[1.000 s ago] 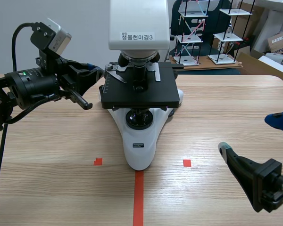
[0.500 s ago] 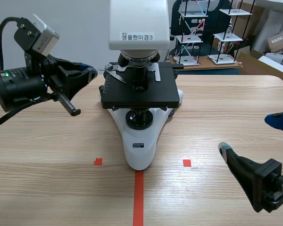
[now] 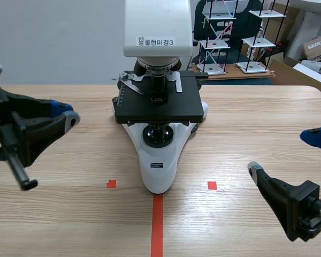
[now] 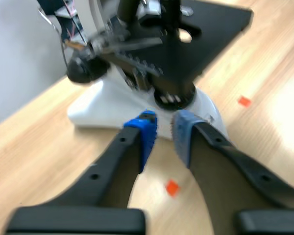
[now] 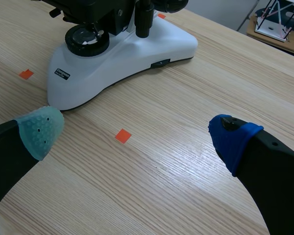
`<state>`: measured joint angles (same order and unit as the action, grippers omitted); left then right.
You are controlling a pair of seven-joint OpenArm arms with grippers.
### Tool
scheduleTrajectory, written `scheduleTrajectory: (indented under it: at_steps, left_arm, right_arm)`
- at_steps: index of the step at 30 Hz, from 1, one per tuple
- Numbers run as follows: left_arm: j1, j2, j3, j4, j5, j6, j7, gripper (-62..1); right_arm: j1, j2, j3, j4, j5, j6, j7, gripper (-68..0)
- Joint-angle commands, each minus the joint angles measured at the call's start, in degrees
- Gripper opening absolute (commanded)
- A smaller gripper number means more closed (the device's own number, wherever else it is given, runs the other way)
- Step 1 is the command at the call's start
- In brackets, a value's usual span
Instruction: Return to the home posture
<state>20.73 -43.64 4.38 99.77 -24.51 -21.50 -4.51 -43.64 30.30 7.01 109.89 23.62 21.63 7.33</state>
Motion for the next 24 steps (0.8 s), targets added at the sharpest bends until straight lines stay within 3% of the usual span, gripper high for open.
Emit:
scheduleTrajectory:
  at_steps: [1, 6, 11, 13, 16, 24]
  left_arm:
    - [3.23, -0.11, -1.97, 1.42, -0.35, -0.04, -0.98, -42.7]
    - [14.91, -0.22, -8.50, 5.18, 0.13, -0.04, -6.16, -29.4]
    - [24.30, -0.20, -13.99, 8.61, 0.28, 0.11, -9.75, -6.5]
    - [27.06, -0.17, -15.34, 9.90, 0.26, 1.81, -10.40, 1.1]
    - [30.32, -0.02, -16.76, 11.19, 0.28, 4.52, -12.33, 1.4]
    - [31.65, -0.04, -17.38, 11.41, 0.26, 4.68, -12.39, 1.4]
  right_arm:
    - [0.76, 0.48, 0.02, 0.48, 0.61, -0.17, 0.46, 0.4]
    - [0.76, 0.48, 0.02, 0.48, 0.61, -0.17, 0.46, 0.4]
    - [0.76, 0.48, 0.02, 0.48, 0.61, -0.17, 0.46, 0.4]
    - [0.76, 0.48, 0.02, 0.48, 0.61, -0.17, 0.46, 0.4]
    - [0.76, 0.48, 0.02, 0.48, 0.61, -0.17, 0.46, 0.4]
    - [0.76, 0.48, 0.02, 0.48, 0.61, -0.17, 0.46, 0.4]
